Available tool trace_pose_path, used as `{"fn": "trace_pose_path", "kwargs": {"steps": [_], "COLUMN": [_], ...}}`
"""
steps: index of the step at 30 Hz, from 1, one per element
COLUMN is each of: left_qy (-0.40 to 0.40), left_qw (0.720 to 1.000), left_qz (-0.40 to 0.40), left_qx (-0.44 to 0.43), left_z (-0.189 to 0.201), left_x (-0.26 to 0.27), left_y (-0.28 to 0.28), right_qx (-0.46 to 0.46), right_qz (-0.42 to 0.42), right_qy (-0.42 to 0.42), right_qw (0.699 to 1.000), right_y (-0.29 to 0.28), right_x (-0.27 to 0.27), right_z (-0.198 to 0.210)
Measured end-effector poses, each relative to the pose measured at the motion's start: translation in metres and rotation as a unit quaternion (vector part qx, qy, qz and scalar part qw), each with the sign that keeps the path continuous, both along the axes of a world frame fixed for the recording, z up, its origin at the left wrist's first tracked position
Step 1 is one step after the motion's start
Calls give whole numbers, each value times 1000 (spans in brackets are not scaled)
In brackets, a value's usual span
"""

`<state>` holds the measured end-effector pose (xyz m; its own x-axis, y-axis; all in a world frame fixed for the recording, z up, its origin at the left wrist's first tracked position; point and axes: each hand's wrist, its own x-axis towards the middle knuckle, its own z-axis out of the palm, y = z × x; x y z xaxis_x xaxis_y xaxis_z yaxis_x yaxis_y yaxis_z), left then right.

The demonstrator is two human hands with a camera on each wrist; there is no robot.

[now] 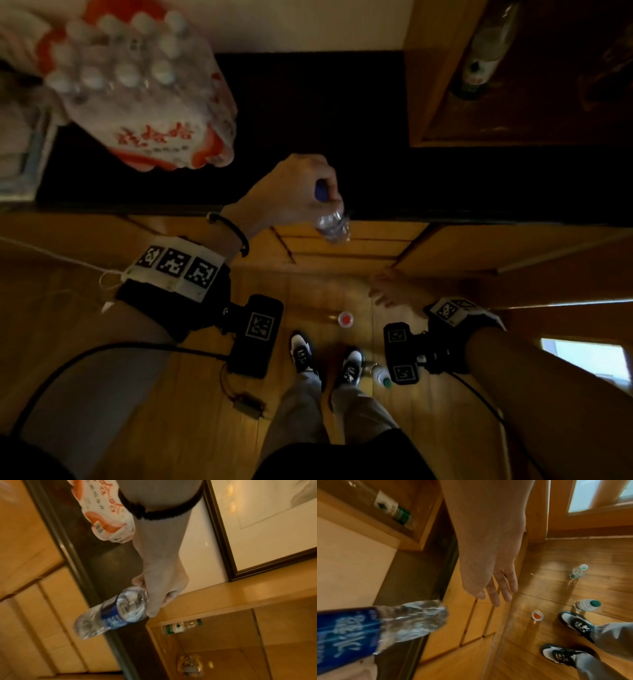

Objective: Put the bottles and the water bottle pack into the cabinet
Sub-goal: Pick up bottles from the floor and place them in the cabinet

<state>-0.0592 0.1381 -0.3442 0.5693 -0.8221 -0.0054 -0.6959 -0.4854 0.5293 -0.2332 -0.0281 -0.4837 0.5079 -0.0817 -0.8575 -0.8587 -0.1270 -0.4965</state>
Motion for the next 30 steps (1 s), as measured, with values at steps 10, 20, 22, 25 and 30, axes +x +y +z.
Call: {"fn": "trace_pose_path", "kwargs": {"steps": [10, 20, 22, 25, 30], "left_qy": [185, 284, 273, 284, 388], "left_qw": [972, 935, 932, 919, 846], "left_qz": [13, 208, 235, 274, 359], "left_qx": [142, 41, 31, 11, 69], "left_z": [-136, -323, -353, -405, -486], "left_x": [-84, -138, -142, -144, -144], "left_y": [73, 128, 134, 142, 153], "right_qx": [-18, -91, -91, -100, -79], "right_qz": [82, 149, 149, 147, 120], "right_qy": [26, 80, 90, 90, 110], "right_qw": [996, 981, 981, 980, 983], "right_y": [43, 59, 64, 67, 64], "right_x": [-34, -58, -60, -61, -51], "right_z": [-73, -231, -276, -336, -405]}}
